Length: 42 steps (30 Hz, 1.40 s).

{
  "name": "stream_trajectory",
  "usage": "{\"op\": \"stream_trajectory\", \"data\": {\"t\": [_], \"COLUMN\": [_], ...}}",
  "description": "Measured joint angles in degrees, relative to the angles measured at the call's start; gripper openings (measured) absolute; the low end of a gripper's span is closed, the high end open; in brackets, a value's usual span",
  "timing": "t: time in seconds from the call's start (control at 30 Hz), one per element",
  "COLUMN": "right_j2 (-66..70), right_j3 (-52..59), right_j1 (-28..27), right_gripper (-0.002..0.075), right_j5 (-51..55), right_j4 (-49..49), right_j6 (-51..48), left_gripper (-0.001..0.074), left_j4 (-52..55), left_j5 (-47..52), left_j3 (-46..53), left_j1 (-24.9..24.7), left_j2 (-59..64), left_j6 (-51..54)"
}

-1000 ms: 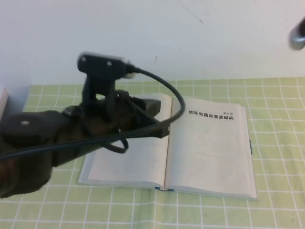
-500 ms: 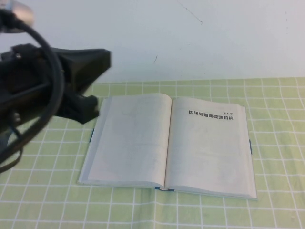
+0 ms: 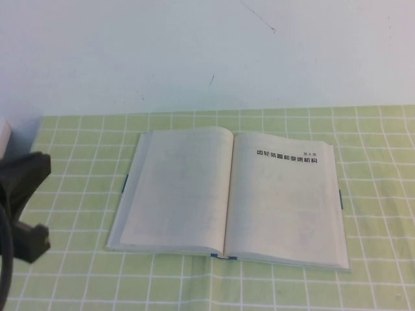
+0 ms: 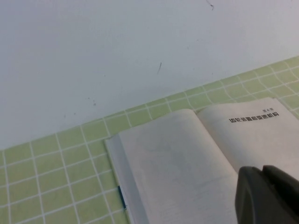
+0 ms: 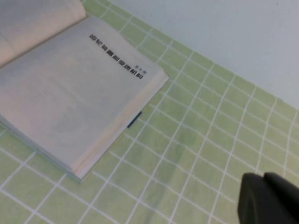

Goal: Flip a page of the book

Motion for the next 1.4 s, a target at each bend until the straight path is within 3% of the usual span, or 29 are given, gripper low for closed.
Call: {"op": "stream_trajectory", "data": {"t": [0.33,1.23,1.4], "right_j2": [-6.71,-7.06,-7.06], "right_j3": [13.18,13.30,13.30], "right_j1": [0.00,0.00,0.00], "right_gripper": [-0.0001,-0.0002,-0.0002], "right_j5": [-3.43,2.66,2.70], "right_j4": [1.27,6.16,6.16], "right_j6": [1.91,2.51,2.51], "left_gripper": [-0.0004,-0.0004,-0.0004], "left_j4": [0.00,-4.48,-2.96], "left_j5": [-4.56,-7.18,-9.27], "left_j3": [14.92,15.76,19.05], "left_j1": [0.00,-0.36,2.20], "left_j2": [-8.61,-9.04,-16.58], "left_j6": [0.37,0.72,1.52]}}
